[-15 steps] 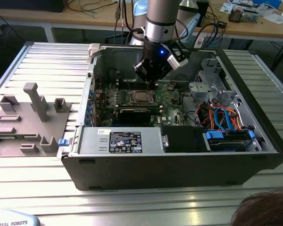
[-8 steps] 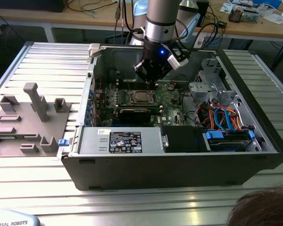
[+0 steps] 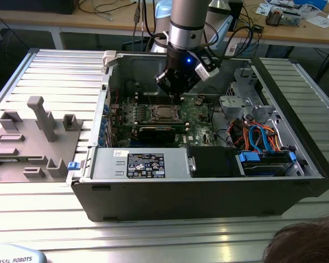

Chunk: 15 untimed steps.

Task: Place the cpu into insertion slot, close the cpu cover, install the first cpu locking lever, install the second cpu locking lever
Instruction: 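Install the first cpu locking lever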

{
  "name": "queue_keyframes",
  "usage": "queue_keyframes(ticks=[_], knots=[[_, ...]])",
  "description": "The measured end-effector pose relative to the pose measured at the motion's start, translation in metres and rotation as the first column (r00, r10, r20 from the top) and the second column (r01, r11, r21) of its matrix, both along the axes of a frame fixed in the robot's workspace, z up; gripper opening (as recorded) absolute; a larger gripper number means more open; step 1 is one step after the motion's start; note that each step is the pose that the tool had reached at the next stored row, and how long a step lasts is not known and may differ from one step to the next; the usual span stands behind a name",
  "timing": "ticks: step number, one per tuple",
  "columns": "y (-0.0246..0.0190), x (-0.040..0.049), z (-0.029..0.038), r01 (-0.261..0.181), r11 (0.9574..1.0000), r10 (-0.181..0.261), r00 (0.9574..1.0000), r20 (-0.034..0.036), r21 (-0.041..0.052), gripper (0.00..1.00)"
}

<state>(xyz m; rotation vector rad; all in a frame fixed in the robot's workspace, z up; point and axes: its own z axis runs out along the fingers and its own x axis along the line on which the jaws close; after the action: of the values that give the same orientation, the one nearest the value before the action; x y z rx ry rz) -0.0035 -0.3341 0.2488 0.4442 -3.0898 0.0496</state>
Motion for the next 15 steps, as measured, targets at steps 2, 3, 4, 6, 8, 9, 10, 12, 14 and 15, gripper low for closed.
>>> queue_keyframes(ticks=[2, 3, 4, 6, 8, 9, 10, 12, 14, 15], knots=[[0.0000, 0.0000, 0.0000, -0.003, 1.0000, 0.003, 1.0000, -0.0001, 0.0000, 0.11], [0.0000, 0.0000, 0.0000, -0.004, 1.0000, 0.004, 1.0000, 0.0000, 0.0000, 0.11], [0.0000, 0.0000, 0.0000, -0.005, 1.0000, 0.005, 1.0000, 0.0000, 0.0000, 0.11], [0.0000, 0.0000, 0.0000, -0.008, 1.0000, 0.008, 1.0000, 0.0000, 0.0000, 0.11], [0.0000, 0.0000, 0.0000, -0.011, 0.9999, 0.011, 0.9999, 0.0000, 0.0000, 0.11], [0.0000, 0.0000, 0.0000, -0.012, 0.9999, 0.012, 0.9999, -0.0001, 0.0000, 0.11], [0.0000, 0.0000, 0.0000, -0.014, 0.9999, 0.014, 0.9999, 0.0000, 0.0000, 0.11], [0.0000, 0.0000, 0.0000, -0.017, 0.9999, 0.017, 0.9999, 0.0000, 0.0000, 0.11], [0.0000, 0.0000, 0.0000, -0.019, 0.9998, 0.019, 0.9998, 0.0000, 0.0001, 0.11], [0.0000, 0.0000, 0.0000, -0.020, 0.9998, 0.020, 0.9998, 0.0000, 0.0000, 0.11]])
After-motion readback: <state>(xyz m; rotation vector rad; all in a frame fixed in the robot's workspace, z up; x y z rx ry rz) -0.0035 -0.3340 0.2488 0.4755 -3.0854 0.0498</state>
